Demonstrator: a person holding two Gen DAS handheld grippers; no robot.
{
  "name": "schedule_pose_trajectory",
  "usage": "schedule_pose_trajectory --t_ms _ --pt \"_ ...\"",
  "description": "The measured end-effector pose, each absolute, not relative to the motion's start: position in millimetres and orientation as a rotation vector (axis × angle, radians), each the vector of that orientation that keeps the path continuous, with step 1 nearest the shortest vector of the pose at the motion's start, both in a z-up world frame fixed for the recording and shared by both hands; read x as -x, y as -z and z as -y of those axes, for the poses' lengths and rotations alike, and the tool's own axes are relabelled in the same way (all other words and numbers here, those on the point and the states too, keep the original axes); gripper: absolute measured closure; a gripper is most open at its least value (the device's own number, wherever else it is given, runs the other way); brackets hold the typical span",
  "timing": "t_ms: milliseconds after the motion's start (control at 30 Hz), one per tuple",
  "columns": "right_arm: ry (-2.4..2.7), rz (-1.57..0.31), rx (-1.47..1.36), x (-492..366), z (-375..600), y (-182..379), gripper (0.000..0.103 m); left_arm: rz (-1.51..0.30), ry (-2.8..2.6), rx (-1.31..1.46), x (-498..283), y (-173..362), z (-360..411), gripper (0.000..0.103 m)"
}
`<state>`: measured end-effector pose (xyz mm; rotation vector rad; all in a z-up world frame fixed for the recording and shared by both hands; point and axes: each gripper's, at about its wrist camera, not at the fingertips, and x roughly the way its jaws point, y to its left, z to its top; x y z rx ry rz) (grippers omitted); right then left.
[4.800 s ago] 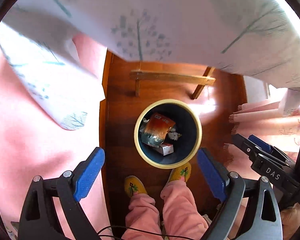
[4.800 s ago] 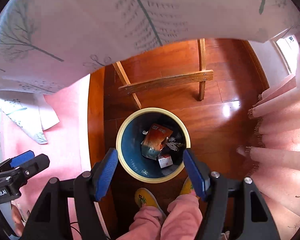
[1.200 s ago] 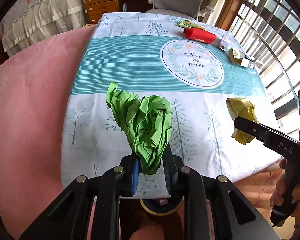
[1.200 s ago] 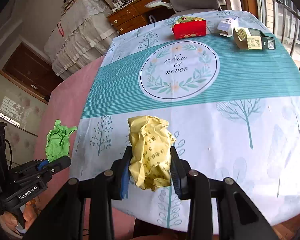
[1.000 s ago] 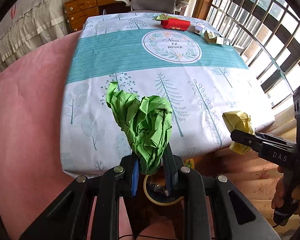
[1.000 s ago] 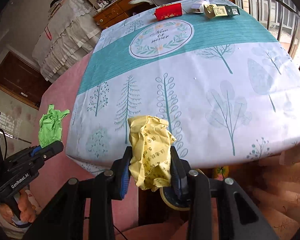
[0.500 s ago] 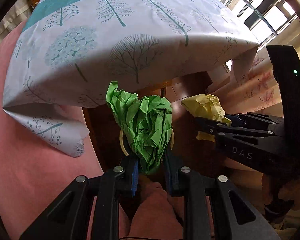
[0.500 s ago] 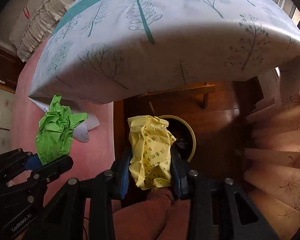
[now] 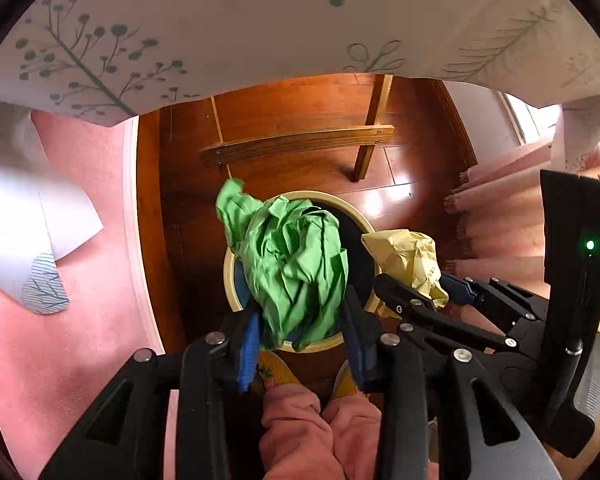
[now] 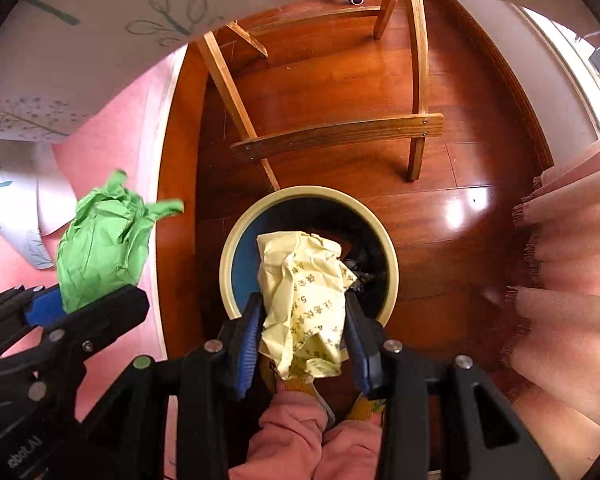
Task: Collect trash
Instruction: 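Carry both papers over the wastebasket and open both tools, then raise both open tools back toward the table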
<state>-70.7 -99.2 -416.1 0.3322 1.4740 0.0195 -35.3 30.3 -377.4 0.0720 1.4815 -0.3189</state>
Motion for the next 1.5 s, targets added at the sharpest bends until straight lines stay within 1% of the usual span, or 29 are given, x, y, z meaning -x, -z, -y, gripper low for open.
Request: schedule_pose_trajectory --t_ms 33,67,100,133,167,200,267,333,433,600,733,867,1000,1133,1367,1500 --pt "-0.017 -1.476 -0.348 69 101 423 0.058 -1.483 0.301 -0.067 35 381 -32 0.048" --pt "-0.010 -1.477 -0.359 68 104 428 0.052 -1.486 0.290 -0.059 32 384 -34 0.041" --pt "-0.006 -1.481 -0.370 67 107 431 0.045 -1.491 0.284 -0.046 29 386 -37 0.026" --pt "-0.006 -1.484 -0.379 66 110 433 0.042 -1.497 0.279 -0.030 28 387 -40 0.015" --pt "-0.011 -1.483 -0.390 65 112 434 0.036 -1.499 0.272 -0.016 28 388 -42 0.012" --pt "-0.017 -1.480 -0.396 64 114 433 0.034 -1.496 0.263 -0.012 29 388 -45 0.012" --pt "-0.026 -1.475 -0.395 62 116 428 0.034 -1.488 0.250 -0.021 27 386 -48 0.010" --pt "-0.030 -1.475 -0.388 62 115 424 0.034 -1.477 0.238 -0.030 28 378 -51 0.006" --pt "-0.035 -1.482 -0.393 62 117 412 0.034 -1.462 0.230 -0.027 30 360 -58 0.005" --pt "-0.048 -1.477 -0.372 66 118 366 0.034 -1.435 0.221 -0.014 36 315 -60 0.005" --pt "-0.051 -1.482 -0.301 69 118 317 0.034 -1.393 0.236 -0.018 42 262 -62 0.004" --pt "-0.056 -1.466 -0.290 70 123 263 0.034 -1.325 0.269 -0.017 44 197 -67 0.004" --pt "-0.073 -1.416 -0.282 67 125 207 0.034 -1.224 0.303 -0.037 40 130 -72 0.004" --pt "-0.060 -1.354 -0.262 59 123 160 0.034 -1.154 0.330 -0.069 25 76 -81 0.004" --pt "-0.027 -1.180 -0.244 40 116 90 0.034 -1.043 0.365 -0.113 -3 8 -96 0.004" --pt "0.022 -1.111 -0.220 31 115 63 0.034 -0.967 0.355 -0.147 -11 -13 -103 0.004"
